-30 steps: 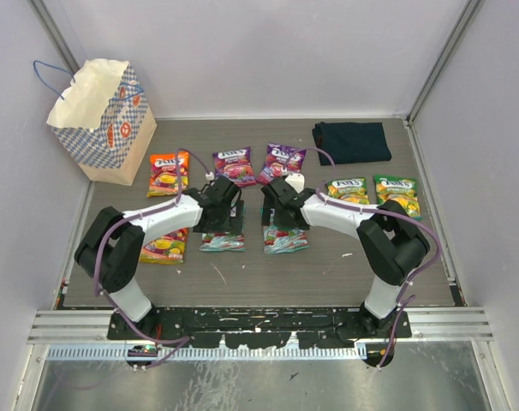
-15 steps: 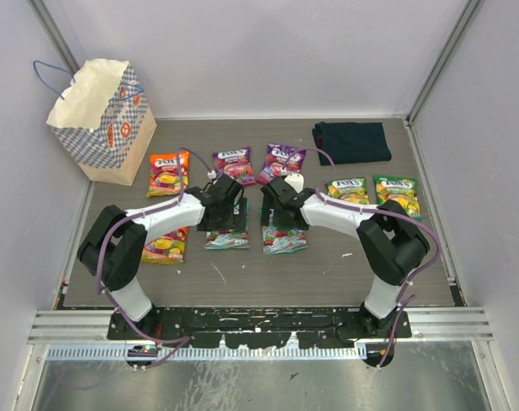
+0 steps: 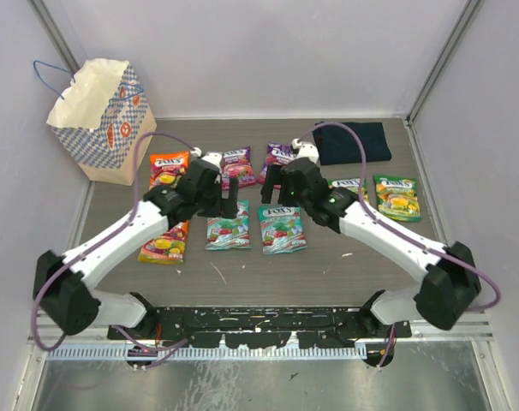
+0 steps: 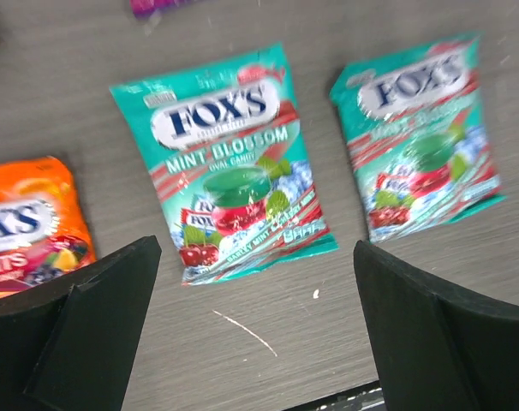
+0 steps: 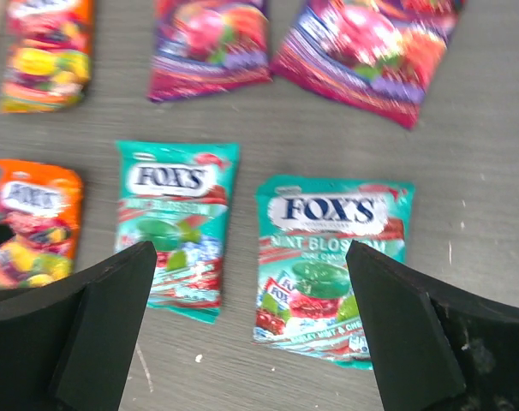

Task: Take the snacks out of the paper bag
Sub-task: Adjust the snack at the center of the board, then reset both arms

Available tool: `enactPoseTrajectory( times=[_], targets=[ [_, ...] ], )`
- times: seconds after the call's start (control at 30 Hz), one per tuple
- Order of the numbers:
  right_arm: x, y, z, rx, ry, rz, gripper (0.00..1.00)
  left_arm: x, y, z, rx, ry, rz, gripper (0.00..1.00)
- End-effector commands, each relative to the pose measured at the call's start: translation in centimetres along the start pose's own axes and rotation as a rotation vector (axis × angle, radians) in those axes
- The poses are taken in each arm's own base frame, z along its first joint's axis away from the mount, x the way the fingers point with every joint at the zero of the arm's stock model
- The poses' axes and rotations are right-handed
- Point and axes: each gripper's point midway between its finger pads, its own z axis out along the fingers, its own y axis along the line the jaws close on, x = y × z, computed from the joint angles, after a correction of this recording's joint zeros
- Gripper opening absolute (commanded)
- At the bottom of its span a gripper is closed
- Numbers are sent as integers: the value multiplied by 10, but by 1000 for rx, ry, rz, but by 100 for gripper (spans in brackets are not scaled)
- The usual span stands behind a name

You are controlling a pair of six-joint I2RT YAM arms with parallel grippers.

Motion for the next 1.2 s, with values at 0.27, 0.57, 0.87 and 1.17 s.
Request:
enactPoseTrajectory(
  times=[0.27,0.57,0.87,1.17],
  targets=[
    [-59,-65,-32,-334,-223,147,100,-86,110,-73,89,-385,-317,98],
    [-64,-95,-20,-193,-256,189,100,-89,136,-103,-50,-525,-274,98],
    [-76,-106,-41,-135,-344,180,100,-93,129,-104,-3,-547,-282,98],
    [-71,-94,-38,-197,-299,175,99,-96,124,-118,22,-590,-290,98]
  ],
)
